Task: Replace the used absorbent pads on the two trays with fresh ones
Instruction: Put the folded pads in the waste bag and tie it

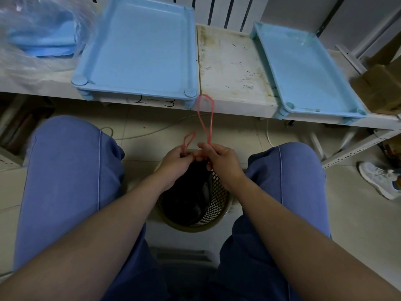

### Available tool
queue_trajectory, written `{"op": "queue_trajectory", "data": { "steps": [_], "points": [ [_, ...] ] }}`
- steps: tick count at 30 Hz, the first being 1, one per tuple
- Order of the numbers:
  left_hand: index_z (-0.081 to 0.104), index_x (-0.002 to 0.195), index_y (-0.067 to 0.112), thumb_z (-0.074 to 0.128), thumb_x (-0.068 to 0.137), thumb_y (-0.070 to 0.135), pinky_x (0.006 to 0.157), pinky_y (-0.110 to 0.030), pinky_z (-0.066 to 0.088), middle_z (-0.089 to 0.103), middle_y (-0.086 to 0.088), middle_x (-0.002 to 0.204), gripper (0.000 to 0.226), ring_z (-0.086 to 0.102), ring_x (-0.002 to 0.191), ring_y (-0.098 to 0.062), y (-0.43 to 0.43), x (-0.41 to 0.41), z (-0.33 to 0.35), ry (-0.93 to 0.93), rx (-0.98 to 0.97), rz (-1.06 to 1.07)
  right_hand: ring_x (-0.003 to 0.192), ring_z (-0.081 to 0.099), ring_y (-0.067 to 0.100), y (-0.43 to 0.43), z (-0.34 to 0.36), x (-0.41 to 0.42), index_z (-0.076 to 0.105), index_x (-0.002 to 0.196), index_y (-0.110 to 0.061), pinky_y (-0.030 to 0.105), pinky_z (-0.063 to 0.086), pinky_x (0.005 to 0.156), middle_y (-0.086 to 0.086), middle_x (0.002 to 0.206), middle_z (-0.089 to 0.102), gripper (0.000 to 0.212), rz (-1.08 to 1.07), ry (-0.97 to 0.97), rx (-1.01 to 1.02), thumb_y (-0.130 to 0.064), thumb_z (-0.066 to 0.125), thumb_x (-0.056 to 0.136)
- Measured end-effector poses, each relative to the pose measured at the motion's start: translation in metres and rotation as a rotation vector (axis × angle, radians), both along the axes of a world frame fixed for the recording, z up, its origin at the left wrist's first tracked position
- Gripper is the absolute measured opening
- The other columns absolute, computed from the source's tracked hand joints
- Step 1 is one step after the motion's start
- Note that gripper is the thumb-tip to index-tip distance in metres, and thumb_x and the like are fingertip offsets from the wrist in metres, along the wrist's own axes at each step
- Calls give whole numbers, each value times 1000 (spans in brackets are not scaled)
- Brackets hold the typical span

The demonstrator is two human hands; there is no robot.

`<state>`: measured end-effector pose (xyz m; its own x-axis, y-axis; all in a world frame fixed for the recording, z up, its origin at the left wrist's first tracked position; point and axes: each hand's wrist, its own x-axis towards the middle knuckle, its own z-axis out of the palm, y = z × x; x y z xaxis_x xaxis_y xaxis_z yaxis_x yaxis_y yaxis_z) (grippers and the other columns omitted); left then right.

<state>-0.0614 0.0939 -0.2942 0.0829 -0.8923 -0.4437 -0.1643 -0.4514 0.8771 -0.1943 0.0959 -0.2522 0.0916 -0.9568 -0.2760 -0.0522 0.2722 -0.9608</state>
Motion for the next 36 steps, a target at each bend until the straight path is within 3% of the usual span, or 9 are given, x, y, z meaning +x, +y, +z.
{"op": "queue_trajectory", "data": {
  "steps": [1,4,10,13,16,22,27,32,36],
  "points": [
    [69,106,24,58,88,39,85,-31,52,71,2,96,25,66,90,-15,1,-2,0,-19,-39,-28,62,61,8,0,1,1,65,109,-3,17,40,46,6,78,70,23,-24,20,24,-16,49,98],
    [70,86,23,45,99,32,82,-33,46,70,0,89,30,62,90,-20,0,-8,3,-209,-273,6,53,53,10,-2,-1,-2,63,107,-4,17,36,41,4,68,62,25,-90,124,107,-19,44,101],
    [68,115,25,31,96,39,112,-44,21,53,6,133,44,36,131,-20,0,-12,12,-591,-712,-226,45,48,2,2,4,1,62,81,-14,14,35,42,-2,63,55,28,92,213,117,-19,42,101],
    [61,123,35,19,97,45,117,-44,-6,40,15,147,51,13,145,-9,1,-13,24,-618,-681,-346,67,62,6,2,6,3,62,90,-23,20,46,60,-2,80,67,20,290,348,26,-17,44,97],
    [53,129,44,3,93,56,115,-44,-17,50,15,140,63,20,143,-5,-3,-5,30,-655,-605,-468,78,66,10,2,5,3,64,100,-18,23,51,69,2,90,70,16,321,361,-13,-20,48,96],
    [60,116,36,28,101,40,117,-40,7,65,12,116,36,56,115,-14,-5,10,33,-886,-568,-412,40,37,6,-3,11,1,62,84,-6,16,28,38,-2,52,43,43,-1,169,94,-35,36,102],
    [56,109,32,44,94,49,99,-34,27,62,9,109,26,54,109,-16,-2,16,34,-926,-631,-266,39,32,10,-8,11,-2,66,99,7,20,25,37,1,52,40,53,-63,201,169,-35,34,101],
    [53,121,31,49,92,50,91,-35,33,65,5,112,35,61,103,-18,1,28,38,-951,-628,-229,36,37,5,-9,10,-8,71,101,-5,17,28,37,-4,48,45,51,-107,190,166,-33,28,103],
    [70,95,34,47,92,54,85,-35,33,55,11,83,31,57,85,-16,5,27,37,-948,-590,-316,46,40,9,-10,8,-13,66,104,-5,17,29,35,1,64,60,49,-145,164,197,-32,25,105]
  ]
}}
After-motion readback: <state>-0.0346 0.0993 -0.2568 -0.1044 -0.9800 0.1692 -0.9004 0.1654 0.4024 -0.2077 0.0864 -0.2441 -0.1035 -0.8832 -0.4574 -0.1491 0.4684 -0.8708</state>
